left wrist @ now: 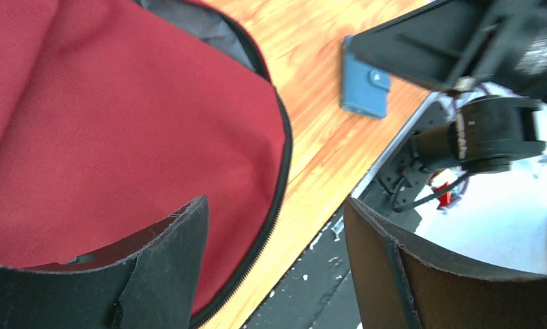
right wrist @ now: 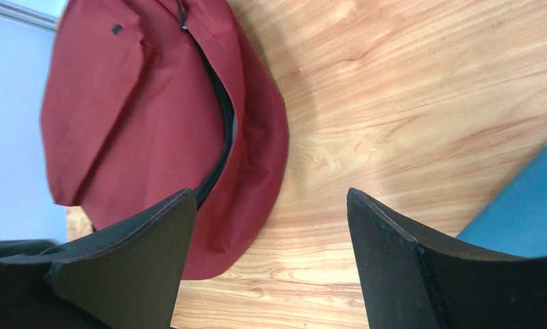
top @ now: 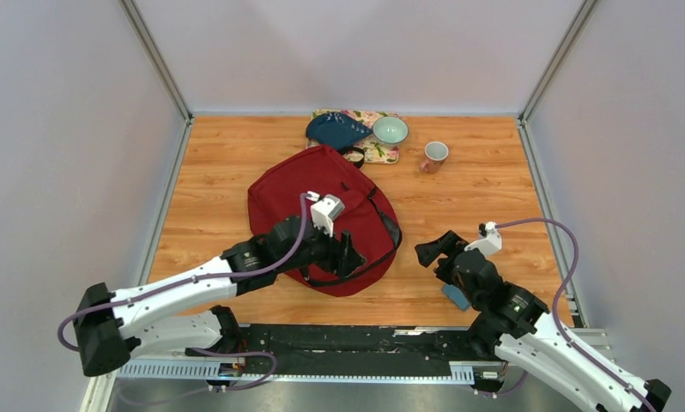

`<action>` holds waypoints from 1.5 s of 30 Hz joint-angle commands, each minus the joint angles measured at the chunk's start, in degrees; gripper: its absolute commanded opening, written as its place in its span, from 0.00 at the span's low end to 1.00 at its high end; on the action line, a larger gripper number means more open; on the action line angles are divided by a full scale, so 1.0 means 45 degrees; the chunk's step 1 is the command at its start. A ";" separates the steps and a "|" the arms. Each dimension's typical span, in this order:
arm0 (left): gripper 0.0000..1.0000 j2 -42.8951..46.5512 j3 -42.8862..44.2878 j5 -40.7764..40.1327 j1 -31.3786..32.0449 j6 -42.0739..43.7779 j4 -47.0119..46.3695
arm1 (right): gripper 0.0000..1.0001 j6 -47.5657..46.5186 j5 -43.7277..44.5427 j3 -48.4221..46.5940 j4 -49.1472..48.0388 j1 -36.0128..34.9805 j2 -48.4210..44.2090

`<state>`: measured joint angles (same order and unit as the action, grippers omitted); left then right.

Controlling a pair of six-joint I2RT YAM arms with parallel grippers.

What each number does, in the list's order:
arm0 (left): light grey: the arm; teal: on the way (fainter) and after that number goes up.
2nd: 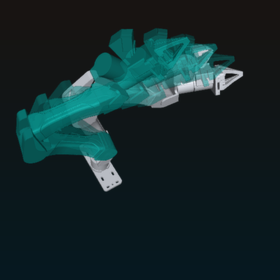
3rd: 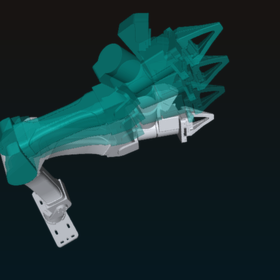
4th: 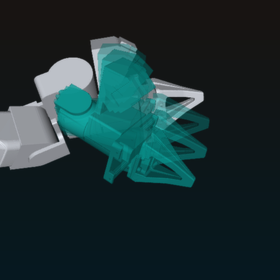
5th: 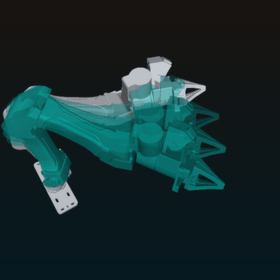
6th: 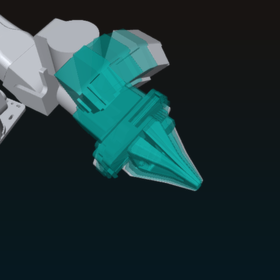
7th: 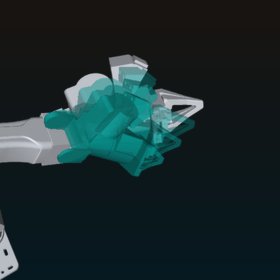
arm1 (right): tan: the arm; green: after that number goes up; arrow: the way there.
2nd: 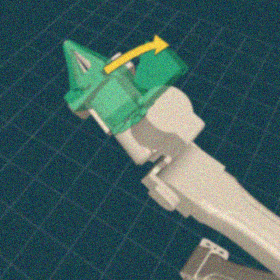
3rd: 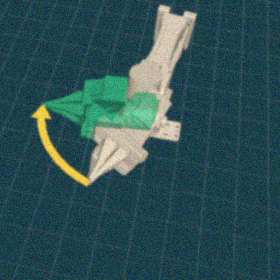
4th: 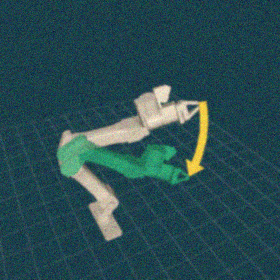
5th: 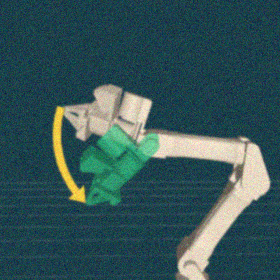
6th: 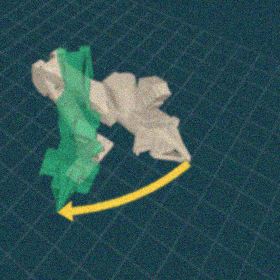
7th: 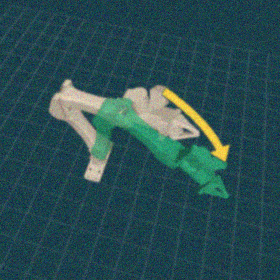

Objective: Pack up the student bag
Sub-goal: Zip the student bag at the center of the board.

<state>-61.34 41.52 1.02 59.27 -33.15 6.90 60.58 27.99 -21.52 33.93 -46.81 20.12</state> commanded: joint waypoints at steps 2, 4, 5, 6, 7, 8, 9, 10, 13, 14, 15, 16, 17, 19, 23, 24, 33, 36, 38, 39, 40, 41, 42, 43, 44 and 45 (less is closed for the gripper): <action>0.79 0.2084 0.0267 -0.0790 0.0053 -0.0037 0.0984 | 0.84 -0.0492 -0.0923 -0.0491 -0.1152 -0.0009 0.1773; 0.79 0.2497 0.0052 -0.2076 0.0053 -0.0288 0.1395 | 0.84 -0.0686 -0.1296 -0.0647 -0.1796 -0.0009 0.2323; 0.79 0.2750 -0.0142 -0.2739 0.0053 -0.0522 0.2248 | 0.85 -0.0727 -0.1723 -0.0706 -0.2069 0.0030 0.2867; 0.79 0.2907 -0.0221 -0.3828 0.0033 -0.0757 0.2701 | 0.85 -0.0708 -0.1901 -0.0764 -0.2439 0.0050 0.3221; 0.79 0.3025 -0.0338 -0.4148 0.0033 -0.0953 0.2996 | 0.85 -0.0766 -0.2058 -0.0823 -0.2636 0.0089 0.3514; 0.79 0.3335 -0.0649 -0.4422 0.0033 -0.1071 0.3444 | 0.85 -0.0824 -0.2562 -0.0959 -0.2870 0.0224 0.3788; 0.80 0.3512 -0.0845 -0.4966 0.0033 -0.1284 0.3661 | 0.85 -0.0863 -0.2857 -0.1076 -0.3240 0.0361 0.4487; 0.80 0.3688 -0.1060 -0.5301 0.0033 -0.1905 0.3876 | 0.86 -0.0883 -0.3208 -0.1155 -0.3418 0.0536 0.4765; 0.81 0.4430 -0.1764 -0.6337 0.0033 -0.3156 0.4930 | 0.86 -0.0961 -0.4790 -0.1370 -0.4374 0.1435 0.5761; 0.81 0.4858 -0.2074 -0.6494 0.0033 -0.3374 0.5319 | 0.85 -0.1039 -0.5180 -0.1525 -0.4667 0.1669 0.5879; 0.82 0.5094 -0.2232 -0.6727 0.0033 -0.3550 0.5420 | 0.85 -0.1098 -0.5184 -0.1623 -0.4728 0.1690 0.5958; 0.82 0.5348 -0.2427 -0.6826 0.0052 -0.3862 0.5517 | 0.85 -0.1272 -0.5165 -0.1760 -0.4728 0.1691 0.5920; 0.85 0.5814 -0.2816 -0.6963 0.0033 -0.4019 0.5538 | 0.84 -0.1641 -0.5126 -0.1877 -0.4651 0.1691 0.5842; 0.87 0.6227 -0.3170 -0.7237 -0.0006 -0.4273 0.5615 | 0.84 -0.1975 -0.5029 -0.2307 -0.4339 0.1691 0.5609; 0.87 0.6542 -0.3561 -0.7102 -0.0764 -0.4451 0.5734 | 0.81 -0.3030 -0.5824 -0.3068 -0.3637 0.1671 0.5412; 0.87 0.6484 -0.3601 -0.6675 -0.1000 -0.4412 0.5637 | 0.80 -0.3264 -0.6022 -0.3186 -0.3557 0.1671 0.5431; 0.87 0.6054 -0.3913 -0.4662 -0.3403 -0.4060 0.4719 | 0.75 -0.3696 -0.8289 -0.4241 -0.3458 0.1008 0.5860; 0.86 0.5800 -0.4225 -0.3863 -0.4009 -0.3904 0.3997 | 0.73 -0.3852 -0.8446 -0.4748 -0.3576 0.0403 0.6366; 0.84 0.5663 -0.4557 -0.3683 -0.4263 -0.3943 0.3313 | 0.73 -0.4027 -0.8407 -0.5157 -0.3556 -0.0084 0.6641; 0.83 0.5643 -0.4635 -0.3644 -0.4322 -0.3962 0.3118 | 0.72 -0.4086 -0.8388 -0.5295 -0.3556 -0.0261 0.6797; 0.82 0.5624 -0.4791 -0.3663 -0.4380 -0.4020 0.2845 | 0.72 -0.4125 -0.8349 -0.5393 -0.3537 -0.0417 0.7069; 0.81 0.5624 -0.4889 -0.3663 -0.4439 -0.4002 0.2669 | 0.71 -0.4184 -0.8310 -0.5491 -0.3537 -0.0728 0.7188; 0.80 0.5604 -0.4948 -0.3663 -0.4478 -0.4059 0.2531 | 0.71 -0.4223 -0.8271 -0.5685 -0.3556 -0.0905 0.7344; 0.78 0.5565 -0.5084 -0.3625 -0.4537 -0.4079 0.2279 | 0.70 -0.4242 -0.8212 -0.5764 -0.3556 -0.1081 0.7597; 0.77 0.5546 -0.5143 -0.3586 -0.4653 -0.4099 0.2160 | 0.70 -0.4262 -0.8134 -0.5862 -0.3576 -0.1431 0.7735; 0.77 0.5507 -0.5183 -0.3605 -0.4693 -0.4196 0.2082 | 0.69 -0.4262 -0.8114 -0.5979 -0.3614 -0.1589 0.7852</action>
<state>-36.36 18.92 -16.60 39.33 -51.31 22.44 43.24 -8.47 -44.93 19.00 -50.87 53.63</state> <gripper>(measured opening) 0.781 0.700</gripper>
